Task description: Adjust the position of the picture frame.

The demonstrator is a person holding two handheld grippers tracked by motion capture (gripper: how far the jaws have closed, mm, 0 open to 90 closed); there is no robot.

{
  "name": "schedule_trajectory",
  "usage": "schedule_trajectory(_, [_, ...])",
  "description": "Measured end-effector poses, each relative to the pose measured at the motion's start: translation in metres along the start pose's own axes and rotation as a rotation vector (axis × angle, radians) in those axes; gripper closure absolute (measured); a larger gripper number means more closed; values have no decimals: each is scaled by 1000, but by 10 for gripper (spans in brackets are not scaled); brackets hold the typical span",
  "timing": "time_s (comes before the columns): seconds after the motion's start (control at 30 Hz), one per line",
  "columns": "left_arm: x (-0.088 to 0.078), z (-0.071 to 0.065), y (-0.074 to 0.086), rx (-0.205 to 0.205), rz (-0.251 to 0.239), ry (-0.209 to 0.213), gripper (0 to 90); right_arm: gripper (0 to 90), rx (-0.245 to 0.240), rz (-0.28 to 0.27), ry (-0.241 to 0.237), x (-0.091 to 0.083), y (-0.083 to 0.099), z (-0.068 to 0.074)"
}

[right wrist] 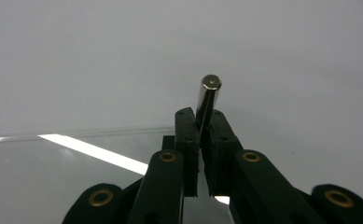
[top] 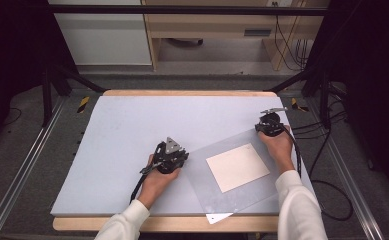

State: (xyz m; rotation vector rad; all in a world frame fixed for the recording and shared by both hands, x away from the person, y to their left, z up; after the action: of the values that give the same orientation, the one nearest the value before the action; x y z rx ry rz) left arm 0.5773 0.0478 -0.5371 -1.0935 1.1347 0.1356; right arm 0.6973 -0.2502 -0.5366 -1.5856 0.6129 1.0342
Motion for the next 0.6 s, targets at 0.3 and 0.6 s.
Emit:
schedule_trajectory(0.3, [2,0,0,11,2,-13,840,855,-1,-4,1,0,0,-1])
schedule_trajectory(0.6, [2,0,0,11,1,-16,841,854,5,-8,-3,0,0,-1])
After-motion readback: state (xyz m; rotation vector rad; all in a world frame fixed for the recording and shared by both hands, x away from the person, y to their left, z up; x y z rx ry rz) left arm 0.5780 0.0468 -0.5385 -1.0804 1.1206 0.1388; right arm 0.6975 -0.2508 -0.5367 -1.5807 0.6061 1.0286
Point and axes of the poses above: each handheld gripper's, and its own axes: x roughly forward along the jaws, y roughly out of its underside, z roughly to its left, the point moved 10 cm from there along x, roughly forward along the jaws, and after that the axes turned 15 degrees about z, right-handed, at the moved point
